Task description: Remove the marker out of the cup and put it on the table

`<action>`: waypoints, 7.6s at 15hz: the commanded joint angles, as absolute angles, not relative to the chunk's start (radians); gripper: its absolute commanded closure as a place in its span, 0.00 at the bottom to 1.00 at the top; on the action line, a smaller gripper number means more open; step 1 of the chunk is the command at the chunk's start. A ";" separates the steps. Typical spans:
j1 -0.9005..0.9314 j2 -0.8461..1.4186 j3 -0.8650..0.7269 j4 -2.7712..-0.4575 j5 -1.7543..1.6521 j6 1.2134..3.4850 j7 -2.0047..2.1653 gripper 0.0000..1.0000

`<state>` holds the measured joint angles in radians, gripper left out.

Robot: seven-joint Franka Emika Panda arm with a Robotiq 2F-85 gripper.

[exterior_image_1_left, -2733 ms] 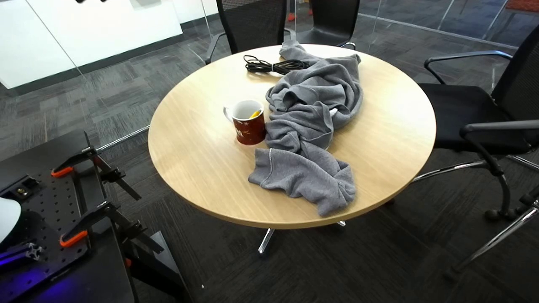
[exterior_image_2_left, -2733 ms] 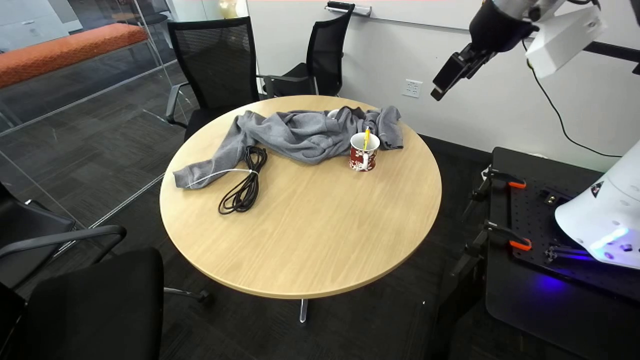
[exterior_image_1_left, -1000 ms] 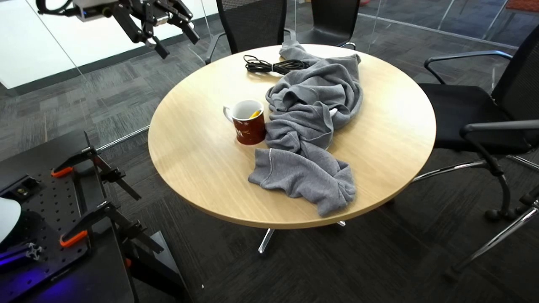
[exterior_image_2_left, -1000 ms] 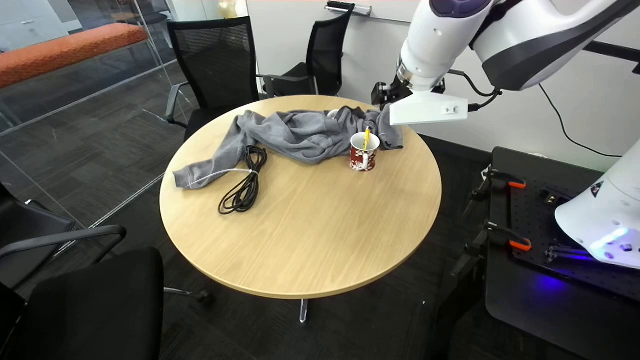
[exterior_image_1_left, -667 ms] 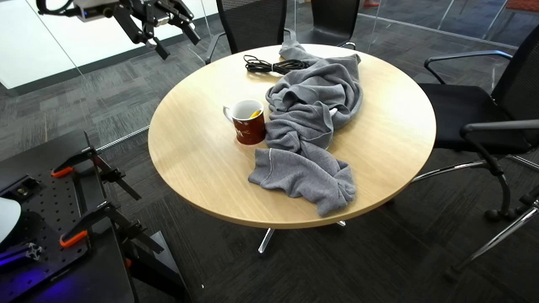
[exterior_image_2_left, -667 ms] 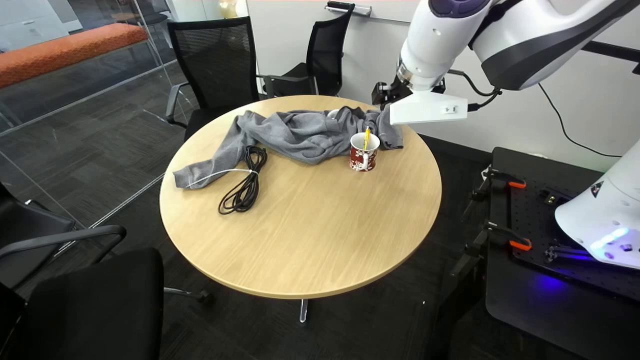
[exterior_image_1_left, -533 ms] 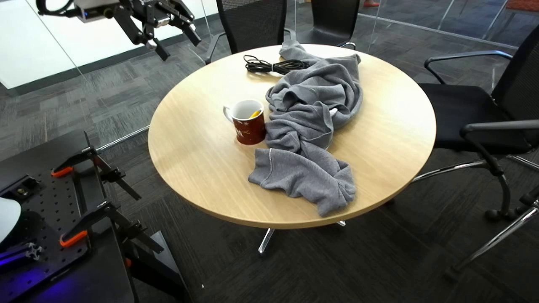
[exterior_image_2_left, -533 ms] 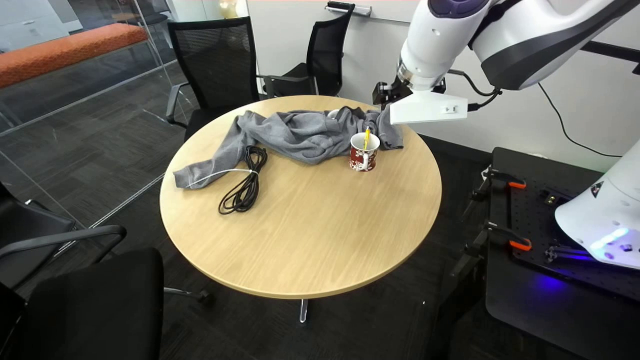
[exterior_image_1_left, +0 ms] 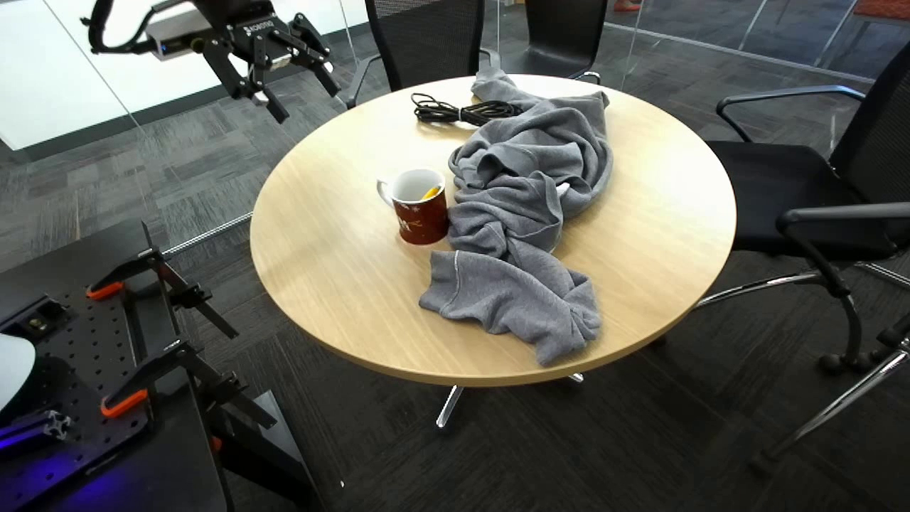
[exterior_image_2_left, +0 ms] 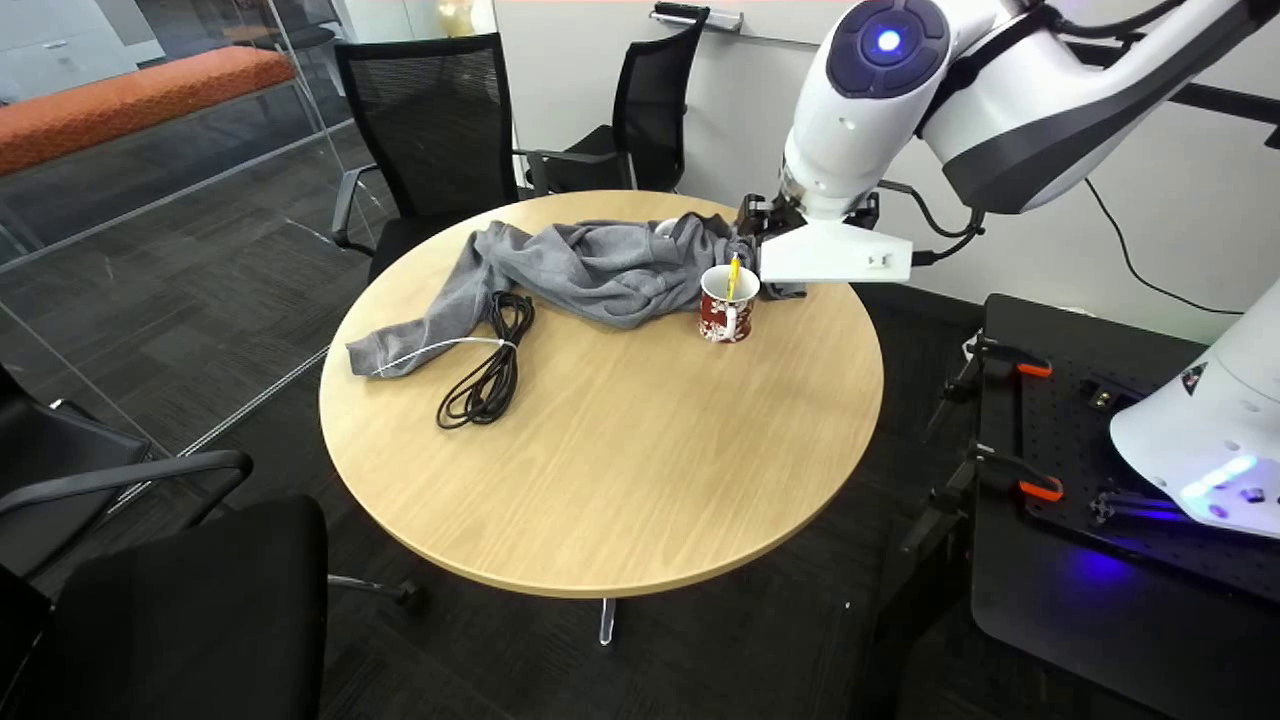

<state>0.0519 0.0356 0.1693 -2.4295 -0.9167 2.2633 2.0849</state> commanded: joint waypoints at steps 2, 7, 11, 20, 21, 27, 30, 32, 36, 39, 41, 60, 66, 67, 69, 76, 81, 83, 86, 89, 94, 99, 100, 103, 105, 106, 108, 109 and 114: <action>0.100 0.137 0.143 -2.350 -0.941 2.181 2.266 0.00; 0.117 0.224 0.109 -2.291 -0.944 2.148 2.399 0.00; 0.115 0.274 0.079 -2.258 -0.966 2.177 2.441 0.00; 0.101 0.290 0.062 -2.262 -1.206 2.293 2.530 0.00; 0.100 0.290 0.061 -2.263 -1.232 2.315 2.543 0.00; 0.100 0.303 0.059 -2.255 -1.234 2.310 2.547 0.00; 0.096 0.323 0.055 -2.249 -1.227 2.305 2.539 0.00; 0.092 0.340 0.050 -2.238 -1.226 2.305 2.536 0.00; 0.080 0.368 0.039 -2.226 -1.227 2.307 2.537 0.00; 0.072 0.387 0.026 -2.216 -1.237 2.319 2.545 0.00; 0.067 0.399 0.019 -2.207 -1.240 2.321 2.545 0.10; 0.039 0.511 -0.003 -2.108 -1.242 2.403 2.531 0.50; 0.037 0.545 -0.003 -2.074 -1.235 2.404 2.520 0.51; 0.037 0.549 -0.003 -2.069 -1.233 2.404 2.518 0.52; 0.036 0.559 -0.003 -2.057 -1.230 2.404 2.513 0.52; 0.033 0.585 -0.003 -2.028 -1.220 2.401 2.501 0.53; 0.027 0.595 -0.003 -2.023 -1.214 2.404 2.498 0.53; 0.026 0.598 -0.003 -2.022 -1.213 2.404 2.498 0.54; 0.024 0.604 -0.003 -2.019 -1.212 2.406 2.498 0.53; 0.023 0.609 -0.004 -2.015 -1.209 2.405 2.496 0.53; 0.020 0.624 -0.004 -2.010 -1.204 2.402 2.492 0.81; 0.019 0.633 -0.005 -2.004 -1.199 2.397 2.489 0.96; 0.020 0.632 -0.005 -2.004 -1.198 2.395 2.487 0.96; 0.029 0.617 -0.007 -2.013 -1.205 2.386 2.488 0.96; 0.039 0.597 -0.009 -2.026 -1.216 2.378 2.501 0.96; 0.042 0.589 -0.009 -2.031 -1.215 2.372 2.502 0.96; 0.050 0.564 -0.009 -2.046 -1.223 2.370 2.509 0.96; 0.055 0.550 -0.008 -2.054 -1.222 2.361 2.511 0.96; 0.091 0.456 -0.007 -2.105 -1.257 2.324 2.545 0.96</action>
<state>0.0552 0.5468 0.0030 -2.0416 -1.2316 2.3646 2.5170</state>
